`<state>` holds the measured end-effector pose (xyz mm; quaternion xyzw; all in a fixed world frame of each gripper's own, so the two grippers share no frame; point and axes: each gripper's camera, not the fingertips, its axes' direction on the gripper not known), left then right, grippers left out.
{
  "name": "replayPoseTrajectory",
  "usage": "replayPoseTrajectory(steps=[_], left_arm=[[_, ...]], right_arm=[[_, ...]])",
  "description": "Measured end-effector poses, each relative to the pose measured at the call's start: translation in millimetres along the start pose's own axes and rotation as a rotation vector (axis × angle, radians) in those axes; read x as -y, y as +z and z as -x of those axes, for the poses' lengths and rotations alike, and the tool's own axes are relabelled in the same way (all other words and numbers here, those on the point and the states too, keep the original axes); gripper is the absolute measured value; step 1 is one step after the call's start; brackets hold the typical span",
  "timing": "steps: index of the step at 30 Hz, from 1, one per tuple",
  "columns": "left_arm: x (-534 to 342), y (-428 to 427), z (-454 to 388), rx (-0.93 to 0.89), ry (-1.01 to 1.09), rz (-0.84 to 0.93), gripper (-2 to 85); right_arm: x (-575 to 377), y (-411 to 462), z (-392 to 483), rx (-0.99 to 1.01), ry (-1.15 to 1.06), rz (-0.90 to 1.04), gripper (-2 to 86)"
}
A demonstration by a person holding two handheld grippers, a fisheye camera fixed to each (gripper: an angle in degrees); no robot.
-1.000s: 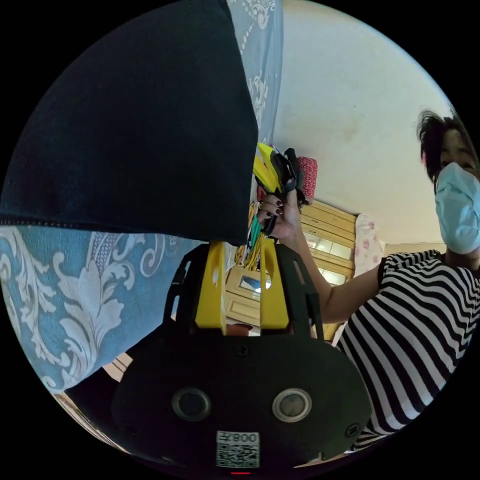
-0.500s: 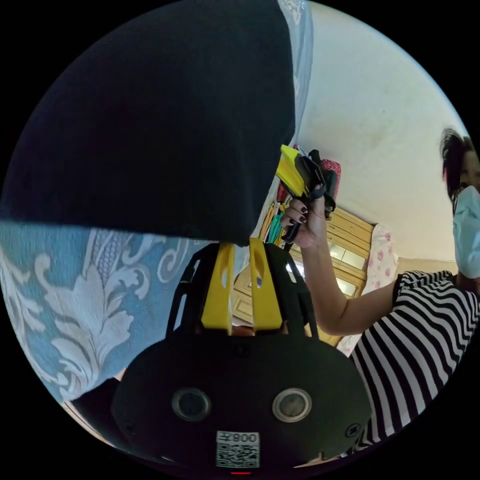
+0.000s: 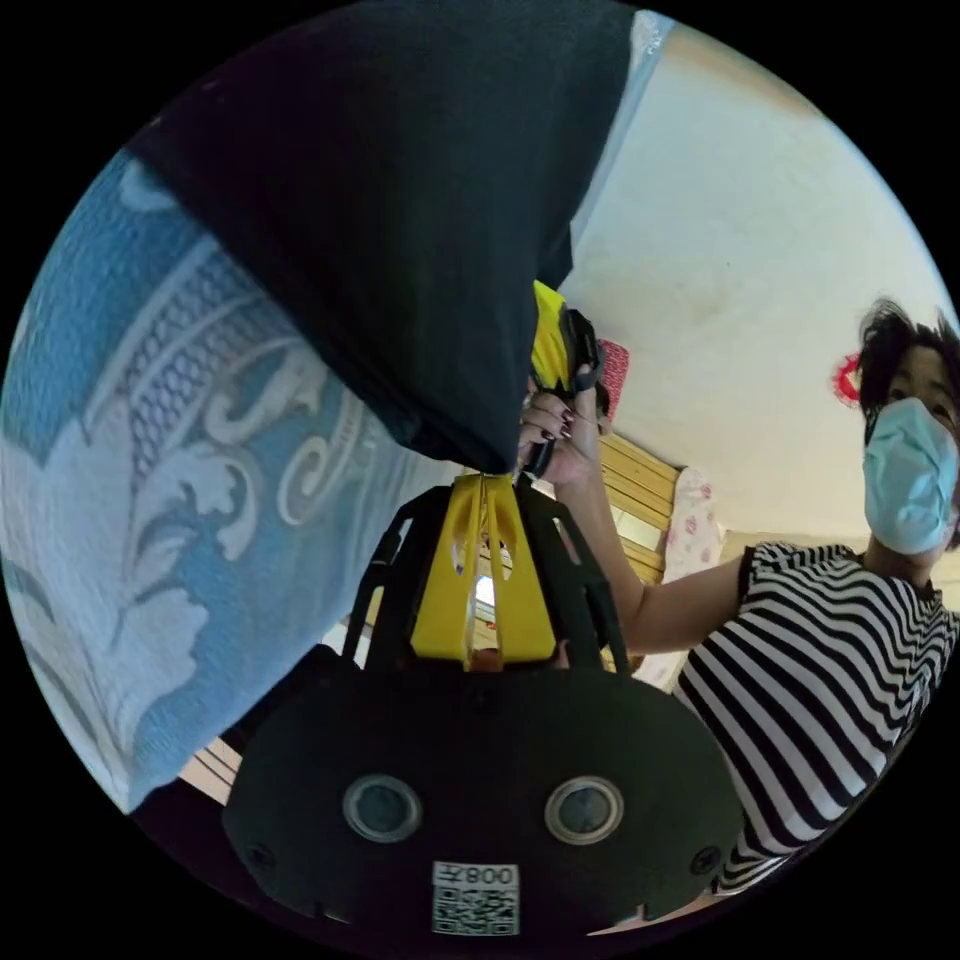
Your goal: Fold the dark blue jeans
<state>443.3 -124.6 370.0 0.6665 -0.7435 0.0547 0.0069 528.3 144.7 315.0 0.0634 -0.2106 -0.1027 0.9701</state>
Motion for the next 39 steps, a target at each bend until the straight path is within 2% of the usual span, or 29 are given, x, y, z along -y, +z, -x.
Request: replayPoseTrajectory(steps=[3, 5, 8, 13, 18, 26, 32, 39], left_arm=[[-21, -6, -12, -0.041, 0.085, 0.022, 5.9], [-32, -11, -9, -0.043, 0.057, 0.001, 8.6], [-39, -22, 1, -0.094, 0.026, -0.095, 7.1], [-73, -33, -3, -0.195, 0.007, -0.13, 5.1], [-112, -63, -33, -0.253, 0.106, -0.174, 4.6], [-183, -144, -78, -0.275, 0.34, -0.322, 4.3], [-232, -202, -81, -0.239, 0.414, -0.472, 4.0], [-280, -255, -84, -0.173, 0.479, -0.608, 3.8]], right_arm=[[1, 1, 2, 0.021, 0.009, -0.007, 3.7], [3, 2, 5, 0.025, 0.008, -0.009, 3.5], [7, 4, 10, 0.011, 0.006, -0.006, 3.2], [18, 10, 26, 0.078, -0.037, 0.019, 2.7], [38, 30, 61, 0.144, -0.162, 0.06, 2.5], [91, 109, 115, 0.33, -0.369, 0.189, 2.3], [135, 188, 145, 0.329, -0.478, 0.263, 2.4], [178, 273, 165, 0.374, -0.507, 0.305, 2.4]])
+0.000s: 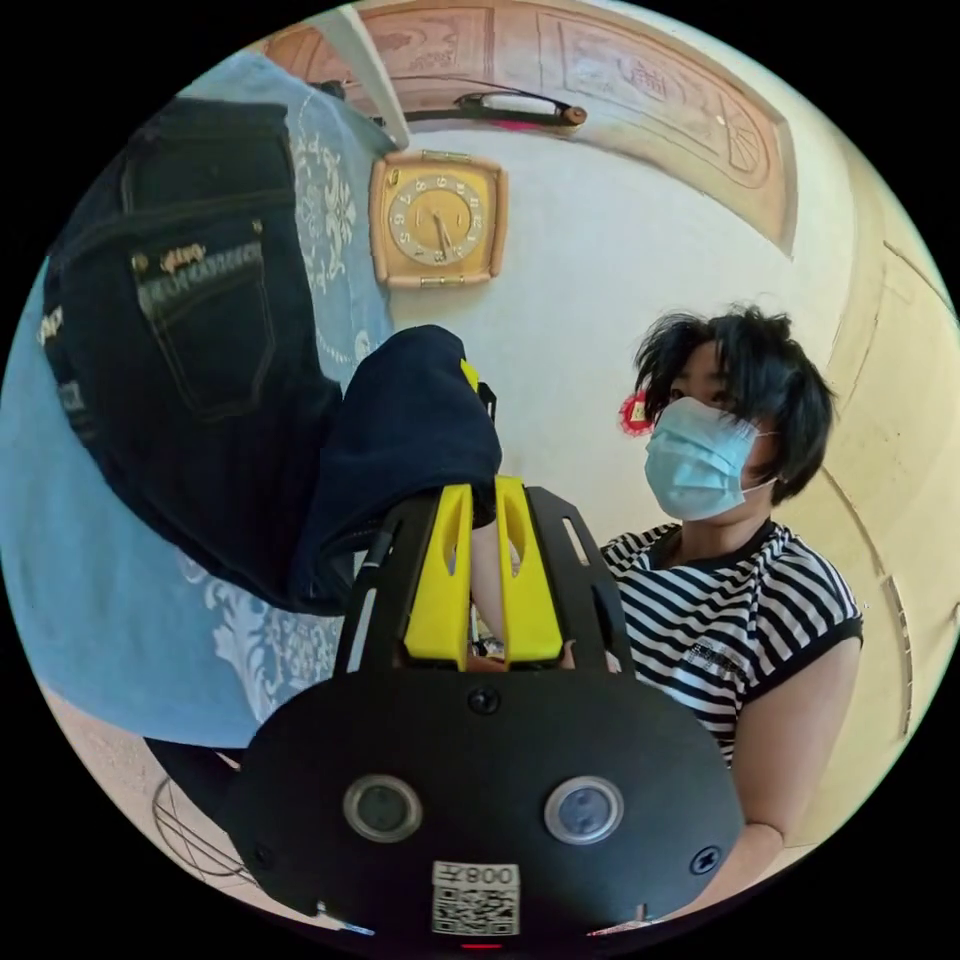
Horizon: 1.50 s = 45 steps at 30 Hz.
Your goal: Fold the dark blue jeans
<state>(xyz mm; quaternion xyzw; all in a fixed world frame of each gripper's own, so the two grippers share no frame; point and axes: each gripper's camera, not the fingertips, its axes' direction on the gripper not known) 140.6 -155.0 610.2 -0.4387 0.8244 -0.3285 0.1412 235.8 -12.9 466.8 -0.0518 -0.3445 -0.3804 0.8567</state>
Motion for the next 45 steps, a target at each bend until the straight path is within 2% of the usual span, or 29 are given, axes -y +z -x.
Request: replayPoseTrajectory(steps=[8, 14, 18, 23, 27, 32, 36, 39, 40, 45], left_arm=[[-15, -63, 0, 0.072, -0.035, -0.124, 4.0], [-24, -86, -10, 0.141, 0.003, -0.17, 4.9], [-34, -98, 2, 0.171, -0.042, -0.21, 5.8], [-73, -111, -1, 0.18, -0.07, -0.395, 6.1], [-94, -106, -17, 0.181, -0.033, -0.449, 5.3], [-119, -99, -50, 0.342, 0.06, -0.566, 2.3], [-113, -73, -62, 0.396, 0.161, -0.445, 0.8], [-100, -45, -59, 0.661, 0.17, -0.274, 0.4], [-97, -38, -55, 0.758, 0.163, -0.239, 0.3], [-87, -22, -49, 0.853, 0.208, -0.227, 0.1]], right_arm=[[62, 71, -52, -0.131, 0.011, 0.078, 2.4], [93, 101, -86, -0.159, 0.034, 0.068, 2.5], [111, 121, -112, -0.186, 0.058, 0.11, 3.2], [128, 137, -126, -0.208, 0.036, 0.138, 3.1], [135, 145, -124, -0.186, -0.007, 0.133, 3.1], [149, 163, -145, -0.245, 0.024, 0.155, 4.0], [151, 159, -150, -0.203, 0.008, 0.14, 4.2], [149, 145, -143, -0.179, -0.043, 0.093, 2.2], [149, 141, -139, -0.195, -0.073, 0.081, 1.5], [166, 164, -135, -0.371, -0.188, 0.196, 0.3]])
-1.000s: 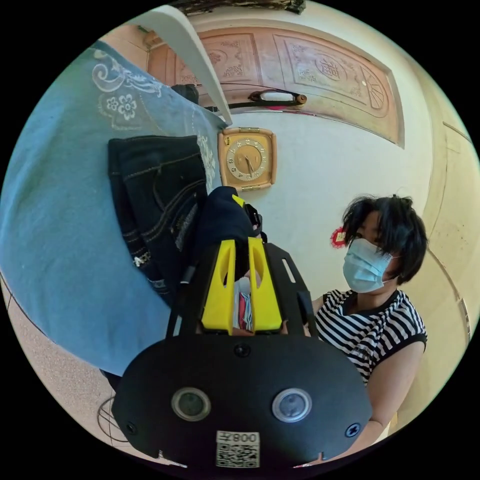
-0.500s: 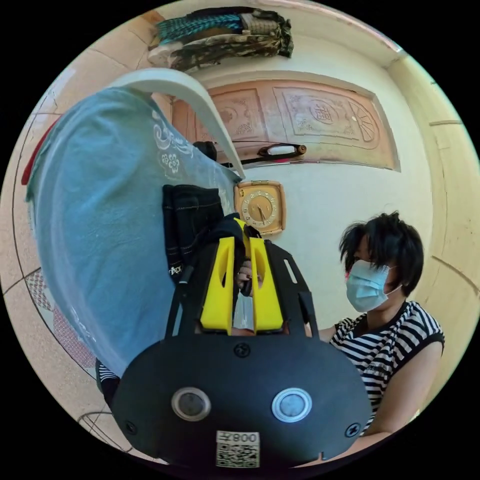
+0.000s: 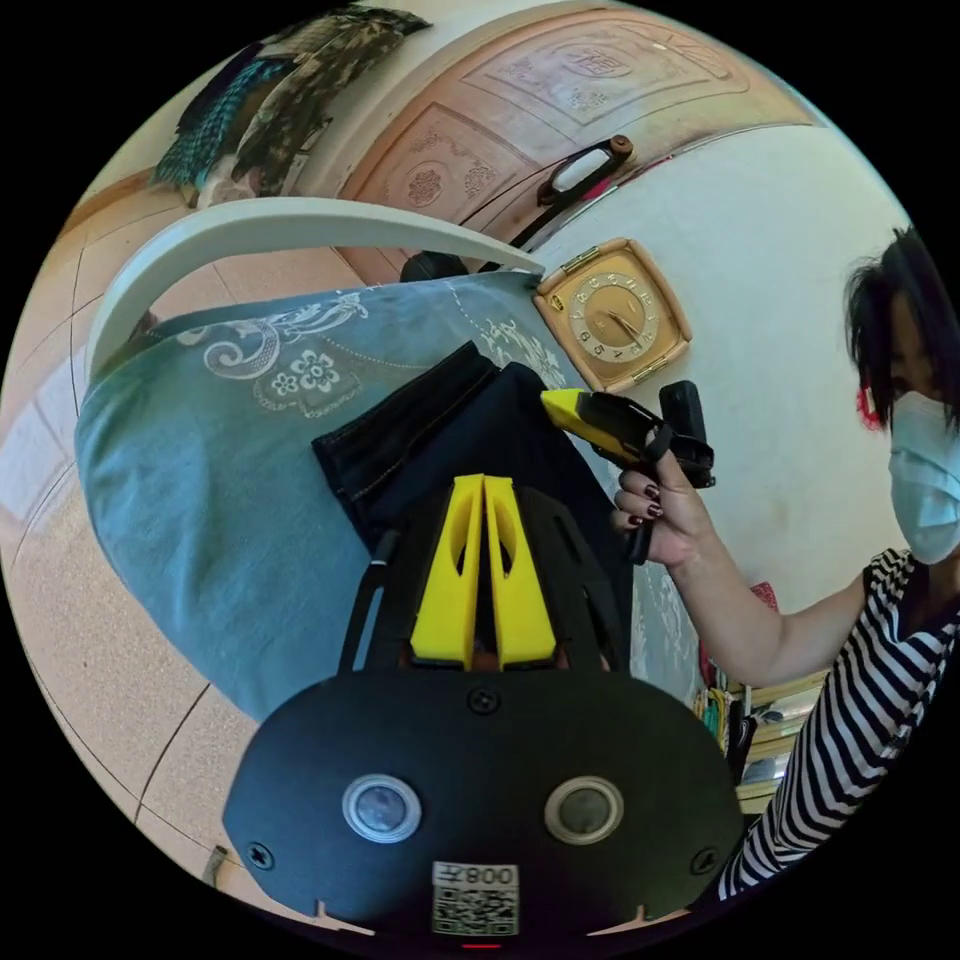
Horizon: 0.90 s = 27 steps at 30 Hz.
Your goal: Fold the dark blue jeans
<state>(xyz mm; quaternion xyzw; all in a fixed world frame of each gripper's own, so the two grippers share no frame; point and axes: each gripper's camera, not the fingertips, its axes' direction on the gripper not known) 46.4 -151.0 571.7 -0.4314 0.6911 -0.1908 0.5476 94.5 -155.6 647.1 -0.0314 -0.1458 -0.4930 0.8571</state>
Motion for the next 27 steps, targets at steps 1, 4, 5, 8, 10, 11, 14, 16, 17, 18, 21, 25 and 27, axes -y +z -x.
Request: replayPoseTrajectory(steps=[1, 4, 5, 8, 10, 11, 14, 16, 17, 18, 21, 25, 27], left_arm=[[3, 5, -3, 0.035, 0.022, 0.01, 0.1], [7, 22, -5, 0.117, 0.066, 0.052, 0.1], [7, 27, -5, 0.122, 0.078, 0.054, 0.1], [6, 28, -3, 0.099, 0.057, 0.052, 0.1], [3, 20, -9, 0.08, 0.049, 0.005, 0.1], [-1, 12, -19, 0.069, 0.101, -0.031, 0.1], [-16, 8, -38, -0.012, 0.175, 0.002, 0.1], [-26, 17, -44, -0.001, 0.201, 0.067, 0.2], [-31, 26, -44, 0.035, 0.212, 0.12, 0.2], [-32, 32, -42, 0.063, 0.207, 0.152, 0.2], [-33, 45, -26, 0.062, 0.209, 0.156, 0.3], [-22, 37, -20, 0.057, 0.155, 0.172, 1.1], [-26, 29, -16, 0.014, 0.117, 0.178, 2.1]], right_arm=[[8, 12, 0, -0.106, -0.027, 0.052, 0.2], [21, 30, -6, -0.228, -0.06, 0.151, 0.1], [23, 30, -7, -0.242, -0.077, 0.163, 0.0], [23, 20, -11, -0.194, -0.075, 0.167, 0.1], [16, 1, -8, -0.128, -0.088, 0.144, 0.1], [6, -16, -5, -0.097, -0.115, 0.118, 0.1], [-28, -51, -5, -0.151, -0.121, 0.107, 0.1], [-47, -63, -13, -0.192, -0.084, 0.124, 0.1], [-56, -66, -21, -0.238, -0.055, 0.149, 0.1], [-60, -65, -26, -0.272, -0.042, 0.167, 0.2], [-66, -65, -50, -0.271, 0.011, 0.187, 0.3], [-68, -101, -49, -0.22, -0.022, 0.143, 1.1], [-83, -124, -45, -0.221, -0.012, 0.106, 1.9]])
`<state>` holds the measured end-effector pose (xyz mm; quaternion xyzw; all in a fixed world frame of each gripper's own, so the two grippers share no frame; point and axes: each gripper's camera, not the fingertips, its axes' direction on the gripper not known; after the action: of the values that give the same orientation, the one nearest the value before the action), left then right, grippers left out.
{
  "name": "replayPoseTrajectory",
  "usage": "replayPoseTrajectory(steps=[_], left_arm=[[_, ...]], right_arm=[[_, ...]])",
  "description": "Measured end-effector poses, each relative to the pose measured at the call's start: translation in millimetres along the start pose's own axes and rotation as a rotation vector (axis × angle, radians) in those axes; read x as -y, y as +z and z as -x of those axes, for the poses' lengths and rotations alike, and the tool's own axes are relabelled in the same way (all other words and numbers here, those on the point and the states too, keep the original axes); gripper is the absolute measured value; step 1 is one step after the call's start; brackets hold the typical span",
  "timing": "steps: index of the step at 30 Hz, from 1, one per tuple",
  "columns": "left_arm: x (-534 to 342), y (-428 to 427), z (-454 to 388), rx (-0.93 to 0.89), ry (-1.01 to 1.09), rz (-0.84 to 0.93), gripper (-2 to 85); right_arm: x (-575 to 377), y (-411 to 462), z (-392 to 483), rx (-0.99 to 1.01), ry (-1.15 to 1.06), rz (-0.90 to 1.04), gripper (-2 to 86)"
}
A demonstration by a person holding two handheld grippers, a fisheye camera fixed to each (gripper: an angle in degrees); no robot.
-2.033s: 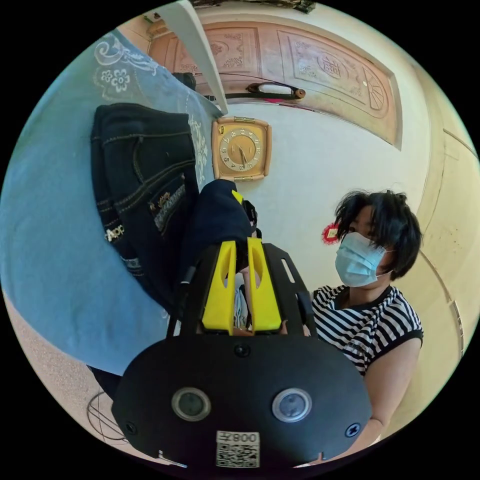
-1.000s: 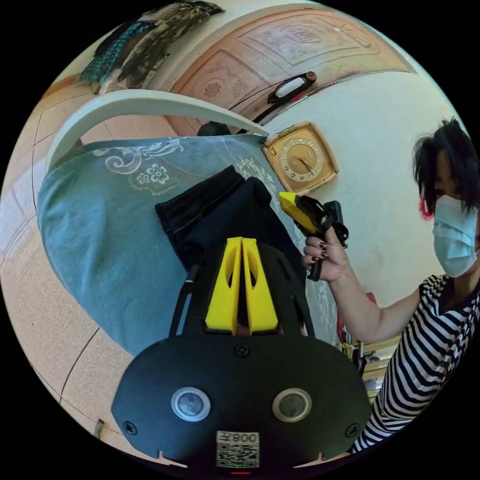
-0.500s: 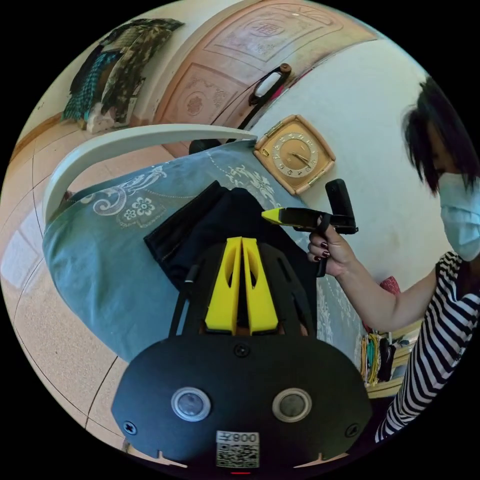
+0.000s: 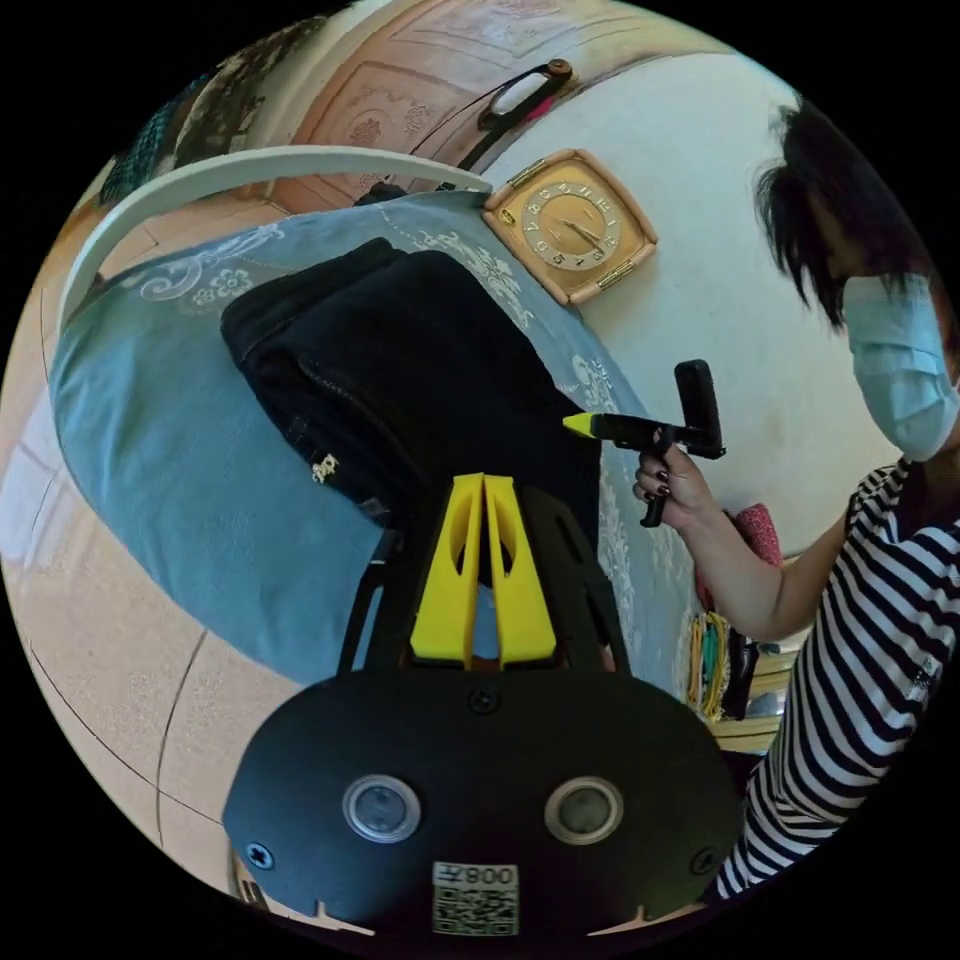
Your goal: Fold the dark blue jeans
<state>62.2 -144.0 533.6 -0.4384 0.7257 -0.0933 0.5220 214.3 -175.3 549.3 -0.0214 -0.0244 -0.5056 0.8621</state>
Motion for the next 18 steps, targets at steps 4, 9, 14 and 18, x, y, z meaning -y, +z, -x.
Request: replayPoseTrajectory(steps=[4, 9, 14, 18], left_arm=[[-36, -5, 22, -0.223, -0.255, 0.022, 7.1], [-67, 28, 41, -0.447, -0.512, 0.14, 12.8], [-52, 63, 44, -0.572, -0.531, 0.164, 11.5], [-48, 71, 55, -0.541, -0.593, 0.155, 7.5]], right_arm=[[-59, -32, -19, 0.088, 0.165, -0.011, 6.7], [-107, -21, -50, 0.301, 0.385, 0.084, 9.9], [-130, -18, -78, 0.48, 0.483, 0.047, 9.5], [-141, -25, -91, 0.585, 0.511, 0.003, 10.4]])
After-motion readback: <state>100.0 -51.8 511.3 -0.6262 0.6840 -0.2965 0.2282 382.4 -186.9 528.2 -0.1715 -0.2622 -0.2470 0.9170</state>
